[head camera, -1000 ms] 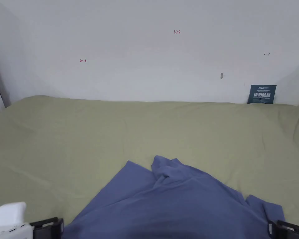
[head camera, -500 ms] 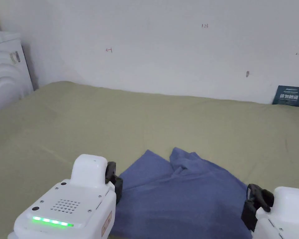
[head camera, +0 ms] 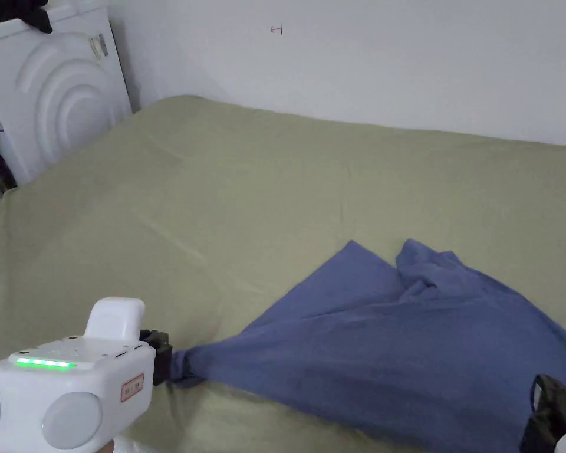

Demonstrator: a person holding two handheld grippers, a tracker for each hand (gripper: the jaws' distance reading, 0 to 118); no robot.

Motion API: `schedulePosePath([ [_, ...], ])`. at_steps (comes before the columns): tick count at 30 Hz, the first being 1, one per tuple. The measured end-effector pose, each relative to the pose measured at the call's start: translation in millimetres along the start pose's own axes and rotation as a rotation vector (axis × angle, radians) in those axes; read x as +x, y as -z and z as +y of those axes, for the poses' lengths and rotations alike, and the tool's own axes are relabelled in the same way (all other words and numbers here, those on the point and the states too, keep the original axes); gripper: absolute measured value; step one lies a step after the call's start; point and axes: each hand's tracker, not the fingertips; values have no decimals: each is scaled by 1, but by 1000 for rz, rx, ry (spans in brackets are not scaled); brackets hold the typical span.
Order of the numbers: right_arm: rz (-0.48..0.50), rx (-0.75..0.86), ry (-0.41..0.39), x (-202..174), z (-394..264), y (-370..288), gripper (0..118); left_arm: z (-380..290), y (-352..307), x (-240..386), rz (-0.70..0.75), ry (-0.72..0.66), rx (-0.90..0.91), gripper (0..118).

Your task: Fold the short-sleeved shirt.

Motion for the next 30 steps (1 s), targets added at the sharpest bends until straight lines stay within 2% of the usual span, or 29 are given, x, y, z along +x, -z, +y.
schedulePosePath([
  [3, 5, -42, -16, -6, -7, 12, 2, 1, 33, -11, -13, -15, -49, 2],
  [4, 1, -57, -19, -7, -9, 15, 2, 3, 43, -14, -42, -32, -87, 10],
  [5, 0, -65, -17, -7, -11, 18, 2, 7, 55, -17, -71, -35, -131, 31],
  [7, 0, -91, -19, -7, -15, 24, 2, 7, 79, -16, -53, -22, -157, 89],
  [8, -3, -99, -17, -7, -16, 27, 2, 8, 91, -15, -34, -2, -172, 114],
  [9, -3, -106, -15, -6, -17, 29, 2, 9, 97, -13, -35, 7, -170, 115],
  [13, -8, -138, -12, 0, -21, 37, 2, 6, 130, -8, -29, 62, -264, 114],
  [16, -15, -162, -8, 8, -22, 44, 2, 4, 123, -1, -25, 63, -253, 103],
  [18, -21, -175, -6, 16, -22, 51, 2, 6, 112, -1, -65, 72, -224, 65],
  [20, -20, -190, -7, 26, -20, 62, 2, 7, 107, 0, -139, 68, -223, 3],
  [22, -17, -212, -5, 39, -13, 79, 2, 9, 95, 8, -150, 29, -232, 3],
  [25, -37, -229, -48, 62, 4, 117, 2, 9, 91, 21, -112, 110, -223, 3],
  [30, -43, -311, -61, 114, 40, 211, 2, 12, 93, 18, -131, 33, -239, 3],
])
